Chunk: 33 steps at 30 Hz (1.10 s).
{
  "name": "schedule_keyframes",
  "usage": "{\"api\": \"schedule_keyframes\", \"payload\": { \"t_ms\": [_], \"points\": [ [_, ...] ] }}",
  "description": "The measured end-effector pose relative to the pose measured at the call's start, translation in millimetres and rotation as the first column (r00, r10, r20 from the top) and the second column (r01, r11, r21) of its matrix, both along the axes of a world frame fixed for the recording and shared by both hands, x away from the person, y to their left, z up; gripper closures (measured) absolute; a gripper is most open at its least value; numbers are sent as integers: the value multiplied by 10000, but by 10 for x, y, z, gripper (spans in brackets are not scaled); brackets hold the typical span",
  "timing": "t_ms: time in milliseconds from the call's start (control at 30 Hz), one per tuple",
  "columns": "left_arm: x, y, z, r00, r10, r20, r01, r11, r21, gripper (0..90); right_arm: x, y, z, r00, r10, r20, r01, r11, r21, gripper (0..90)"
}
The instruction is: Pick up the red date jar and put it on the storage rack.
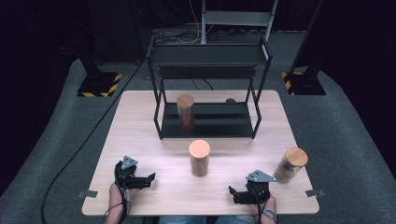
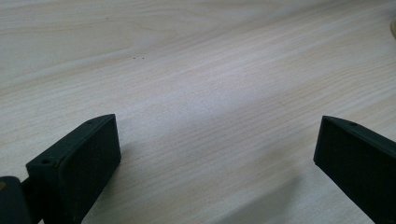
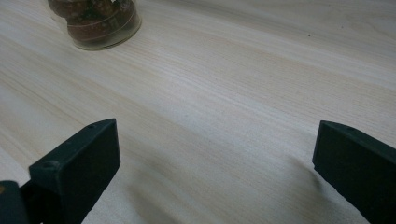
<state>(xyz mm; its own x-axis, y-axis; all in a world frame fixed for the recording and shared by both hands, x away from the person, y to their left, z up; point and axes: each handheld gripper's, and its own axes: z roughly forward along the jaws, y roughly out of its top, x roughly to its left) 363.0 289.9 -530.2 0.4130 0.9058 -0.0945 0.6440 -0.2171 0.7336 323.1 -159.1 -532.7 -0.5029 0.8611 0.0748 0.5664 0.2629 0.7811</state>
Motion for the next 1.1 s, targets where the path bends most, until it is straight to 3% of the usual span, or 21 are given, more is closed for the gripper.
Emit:
{"api": "schedule_keyframes", "payload": {
  "t_ms": [267, 600, 867, 1100],
  "points": [
    [-8, -97, -8, 10000, -45, 43, 41, 9944, 1054, 0, -10, 15, 3, 9999, -121, 92, 122, 9998, -148, 0],
    [-7, -98, -8, 10000, -33, 37, 29, 9945, 1049, 0, -11, 68, 40, 9994, -75, 349, 88, 9993, -376, 0],
    [-8, -100, -8, 10000, -12, 40, 8, 9945, 1048, 0, 68, 329, 161, 9942, 457, 975, -398, 9973, -616, 0],
    [-12, -103, -9, 10000, 38, 47, -43, 9944, 1051, 1, 173, 605, 254, 9819, 1154, 1500, -1049, 9915, -764, 0]
  ]
}}
